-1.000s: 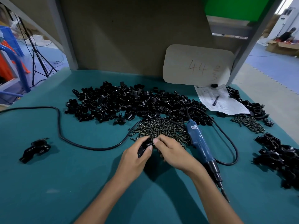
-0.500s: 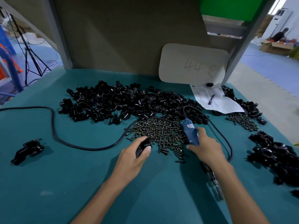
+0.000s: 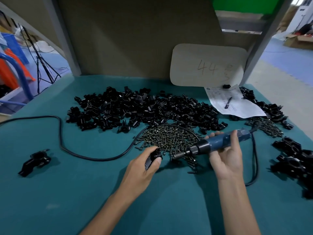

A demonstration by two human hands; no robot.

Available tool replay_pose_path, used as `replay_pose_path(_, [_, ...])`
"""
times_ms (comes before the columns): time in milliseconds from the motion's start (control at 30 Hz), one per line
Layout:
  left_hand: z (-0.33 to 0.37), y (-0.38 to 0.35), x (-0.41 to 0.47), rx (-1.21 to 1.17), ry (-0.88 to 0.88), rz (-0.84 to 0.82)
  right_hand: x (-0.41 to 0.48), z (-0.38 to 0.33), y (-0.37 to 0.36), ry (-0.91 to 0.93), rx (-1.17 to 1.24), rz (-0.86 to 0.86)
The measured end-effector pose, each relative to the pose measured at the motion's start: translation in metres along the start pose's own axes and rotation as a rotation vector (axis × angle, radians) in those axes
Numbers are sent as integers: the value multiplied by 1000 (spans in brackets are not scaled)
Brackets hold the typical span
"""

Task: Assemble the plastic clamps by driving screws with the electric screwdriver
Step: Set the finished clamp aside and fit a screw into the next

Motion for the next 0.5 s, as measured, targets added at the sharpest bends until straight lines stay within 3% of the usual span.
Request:
replay_pose_path(333, [0, 0, 2, 16, 20, -7, 1, 22, -3, -14, 19, -21])
replay_pose_path(500, [-1, 3, 0, -18, 25, -9, 0, 28, -3, -12, 54, 83])
Point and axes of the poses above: each hand's wrist, its own x-axis towards the middle knuckle, its own y-axis out of the back of the hand, z = x × y, the point moved 7 cm from there along x, towards the middle knuckle, and after that the axes turned 14 degrees about y, right-handed, at the moved point
